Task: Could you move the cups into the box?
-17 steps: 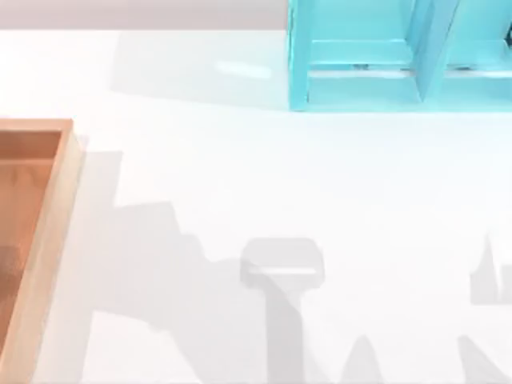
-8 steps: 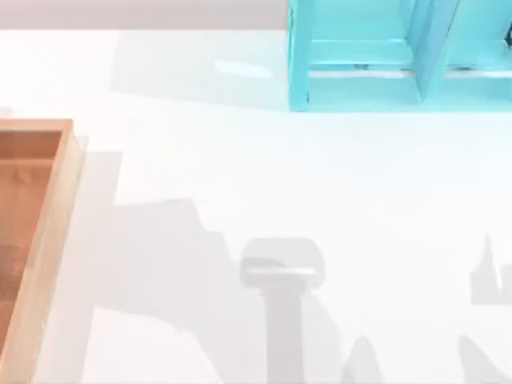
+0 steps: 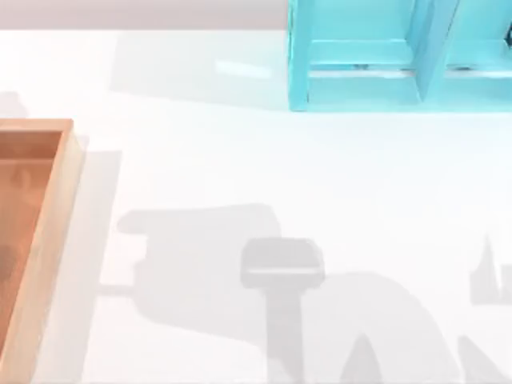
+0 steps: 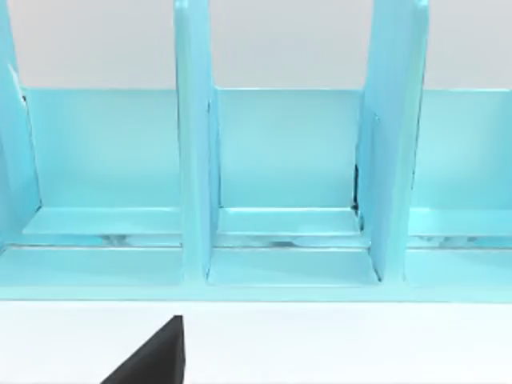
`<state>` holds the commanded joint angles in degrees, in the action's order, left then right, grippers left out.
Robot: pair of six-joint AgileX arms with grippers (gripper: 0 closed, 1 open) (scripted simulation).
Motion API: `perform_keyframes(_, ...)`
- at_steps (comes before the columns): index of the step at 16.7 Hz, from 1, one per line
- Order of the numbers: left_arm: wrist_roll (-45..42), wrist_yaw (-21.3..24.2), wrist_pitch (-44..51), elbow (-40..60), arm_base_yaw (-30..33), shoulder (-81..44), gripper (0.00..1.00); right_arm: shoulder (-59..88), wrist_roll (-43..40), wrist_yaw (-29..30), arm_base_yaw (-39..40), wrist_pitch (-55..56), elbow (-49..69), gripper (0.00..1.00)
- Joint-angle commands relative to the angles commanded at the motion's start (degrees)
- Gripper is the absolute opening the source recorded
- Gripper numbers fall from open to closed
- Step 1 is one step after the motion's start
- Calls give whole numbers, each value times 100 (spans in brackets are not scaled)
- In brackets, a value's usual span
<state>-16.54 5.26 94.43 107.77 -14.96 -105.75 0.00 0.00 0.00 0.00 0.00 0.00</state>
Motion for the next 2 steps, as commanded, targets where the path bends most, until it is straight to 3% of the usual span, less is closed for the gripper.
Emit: perform_keyframes(2, 1, 0, 52, 52, 2, -2, 100, 0, 0, 0, 0, 0, 0, 100)
